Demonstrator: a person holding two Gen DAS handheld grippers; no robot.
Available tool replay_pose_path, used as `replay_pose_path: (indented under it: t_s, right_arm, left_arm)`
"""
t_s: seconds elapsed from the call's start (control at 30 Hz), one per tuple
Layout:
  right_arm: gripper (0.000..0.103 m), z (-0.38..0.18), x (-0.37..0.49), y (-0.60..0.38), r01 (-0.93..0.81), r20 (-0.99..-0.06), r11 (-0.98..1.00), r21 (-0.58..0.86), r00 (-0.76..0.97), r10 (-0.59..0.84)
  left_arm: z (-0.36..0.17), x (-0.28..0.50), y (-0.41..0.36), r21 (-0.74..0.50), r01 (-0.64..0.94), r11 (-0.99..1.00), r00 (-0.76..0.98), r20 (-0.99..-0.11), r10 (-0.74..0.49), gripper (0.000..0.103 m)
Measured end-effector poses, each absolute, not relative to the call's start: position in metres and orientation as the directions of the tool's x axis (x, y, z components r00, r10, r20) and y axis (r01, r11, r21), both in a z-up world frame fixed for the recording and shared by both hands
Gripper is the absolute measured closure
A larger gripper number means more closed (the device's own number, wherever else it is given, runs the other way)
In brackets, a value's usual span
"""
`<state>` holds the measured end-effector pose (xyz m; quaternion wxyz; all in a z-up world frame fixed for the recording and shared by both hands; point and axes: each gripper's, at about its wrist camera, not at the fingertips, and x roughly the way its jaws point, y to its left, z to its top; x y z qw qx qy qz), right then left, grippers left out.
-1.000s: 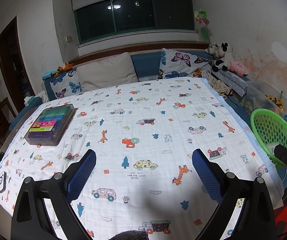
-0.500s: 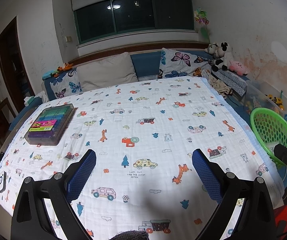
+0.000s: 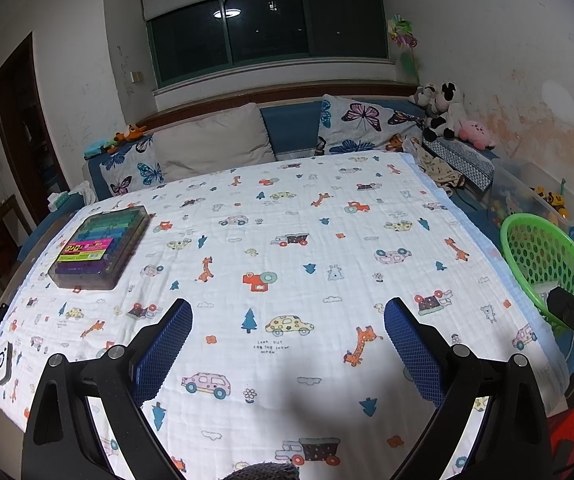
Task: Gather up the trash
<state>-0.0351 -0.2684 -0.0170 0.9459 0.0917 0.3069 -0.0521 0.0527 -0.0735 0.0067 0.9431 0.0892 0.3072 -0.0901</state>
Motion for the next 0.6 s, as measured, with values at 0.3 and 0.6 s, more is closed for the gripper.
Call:
replay_pose_path:
  t_s: [0.3, 0.6]
  right_arm:
    - [0.008, -0.0181, -0.0352, -0.2669, 0.153, -0.592, 0.978, 0.143, 0.805, -0.04]
    - [0.008, -0.02, -0.0349, -0.2621, 0.146, -0.596, 0.978, 0.147, 0.802, -0.03]
  left_arm:
    - [0.0024, 0.0525, -0.0701, 0.119, 0.218, 0.969, 0.801, -0.589, -0.108, 0.01]
    - [0.0043, 0.0557, -0.0676, 0.116, 0.189, 0.975, 0.802, -0.591, -0.085, 0.01]
